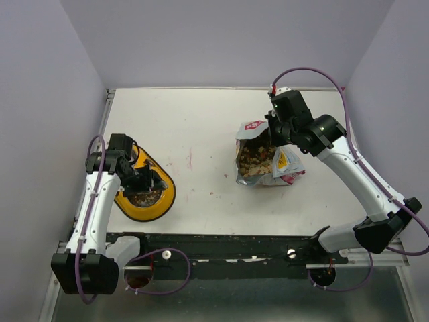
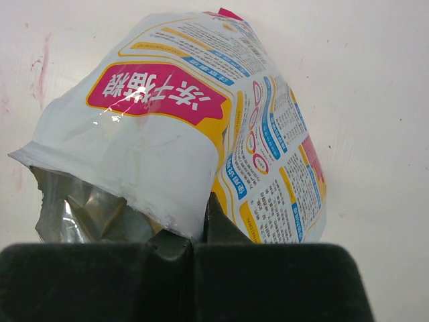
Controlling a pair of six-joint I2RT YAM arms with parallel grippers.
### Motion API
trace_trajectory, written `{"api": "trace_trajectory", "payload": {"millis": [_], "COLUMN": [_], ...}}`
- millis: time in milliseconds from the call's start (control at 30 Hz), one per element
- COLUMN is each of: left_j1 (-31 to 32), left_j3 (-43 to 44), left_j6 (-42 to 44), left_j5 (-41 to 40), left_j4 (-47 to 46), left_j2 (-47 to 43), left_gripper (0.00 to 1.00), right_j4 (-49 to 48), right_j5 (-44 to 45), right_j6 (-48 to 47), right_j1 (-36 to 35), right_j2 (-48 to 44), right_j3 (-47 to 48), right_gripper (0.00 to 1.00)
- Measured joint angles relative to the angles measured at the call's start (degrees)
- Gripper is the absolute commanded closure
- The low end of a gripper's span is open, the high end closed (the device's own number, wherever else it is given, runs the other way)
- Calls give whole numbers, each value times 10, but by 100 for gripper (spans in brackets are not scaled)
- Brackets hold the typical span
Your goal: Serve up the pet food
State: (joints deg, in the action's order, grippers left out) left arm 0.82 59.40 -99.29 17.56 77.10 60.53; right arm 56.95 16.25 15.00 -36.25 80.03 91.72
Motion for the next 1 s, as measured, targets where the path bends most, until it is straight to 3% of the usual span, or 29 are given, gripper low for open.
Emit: {"api": "trace_trajectory", "payload": {"millis": [500,767,1000], "left_j1": [0,0,28], "left_j3": [59,-6,-54], "left_j6": [47,76,177], "left_j5": [-26,-10,40], "left_j4": [-2,4,-136], "left_j2": [-64,-136,-127], "left_gripper": [100,100,100], "right_j4": [0,8,34], "right_j5": [1,0,-6], "right_j6": [0,1,16], "right_j1": [0,0,0], "right_j2": [0,1,7], "right_j3": [0,6,28], "right_gripper": [99,100,99]}}
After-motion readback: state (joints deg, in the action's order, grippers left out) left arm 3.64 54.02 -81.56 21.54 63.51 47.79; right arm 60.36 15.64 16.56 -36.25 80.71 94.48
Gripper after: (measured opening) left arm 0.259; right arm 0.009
